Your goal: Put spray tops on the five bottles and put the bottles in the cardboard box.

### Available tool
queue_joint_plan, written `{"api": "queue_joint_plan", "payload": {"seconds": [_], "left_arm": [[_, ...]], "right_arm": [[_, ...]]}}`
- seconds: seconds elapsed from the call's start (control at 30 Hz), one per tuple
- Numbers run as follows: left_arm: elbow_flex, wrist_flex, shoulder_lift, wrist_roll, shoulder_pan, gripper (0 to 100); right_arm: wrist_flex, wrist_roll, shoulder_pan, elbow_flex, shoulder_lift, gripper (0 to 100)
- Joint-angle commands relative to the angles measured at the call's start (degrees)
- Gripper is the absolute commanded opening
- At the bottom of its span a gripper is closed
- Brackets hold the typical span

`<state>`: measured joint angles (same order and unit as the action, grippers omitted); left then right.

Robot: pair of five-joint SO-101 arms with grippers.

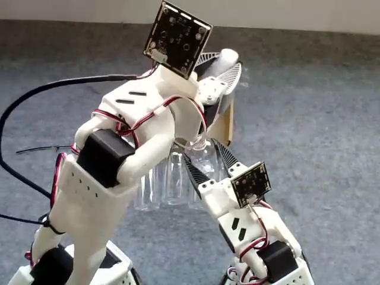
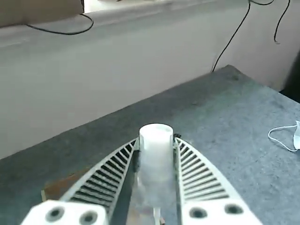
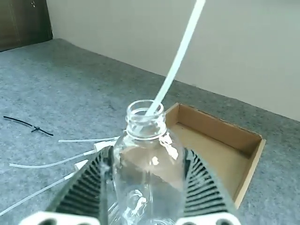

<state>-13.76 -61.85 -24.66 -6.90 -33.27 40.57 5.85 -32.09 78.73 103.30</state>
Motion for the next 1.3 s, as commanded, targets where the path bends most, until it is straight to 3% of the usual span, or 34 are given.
{"api": "queue_joint_plan", "payload": {"seconds": [0.0, 0.13, 0.27, 0.37, 0.63, 0.87, 1.03, 1.27], "left_arm": [[0.4, 0.97, -1.63, 0.44, 0.66, 1], [0.22, -4.22, -1.63, 0.62, 0.4, 1], [0.4, -14.24, -1.89, 0.79, 0.31, 1], [2.24, -17.32, -2.15, 0.88, 0.66, 1], [13.32, -17.85, -2.51, 11.87, -2.86, 1], [15.16, -17.41, -11.56, 12.22, -0.13, 18], [14.73, -17.32, -16.48, 12.22, -0.13, 18], [14.73, -7.91, -12.79, 11.96, 5.93, 18]], "right_arm": [[-0.13, -0.7, -0.13, -0.75, 0.57, 0.5], [-0.66, -1.05, 1.89, -0.75, 0.57, 0.5], [-1.89, -6.86, 7.52, -0.75, 0.57, 0.5], [-1.89, -7.12, 7.08, -0.75, 0.57, 0.5], [-1.89, -7.03, 6.46, -0.4, 0.57, 0.5], [-1.89, -7.03, 6.46, -0.31, 0.57, 0.5], [-1.89, -7.03, 6.29, -0.31, 0.57, 0.5], [-1.71, -7.03, 6.37, -0.31, 0.57, 0.5]]}}
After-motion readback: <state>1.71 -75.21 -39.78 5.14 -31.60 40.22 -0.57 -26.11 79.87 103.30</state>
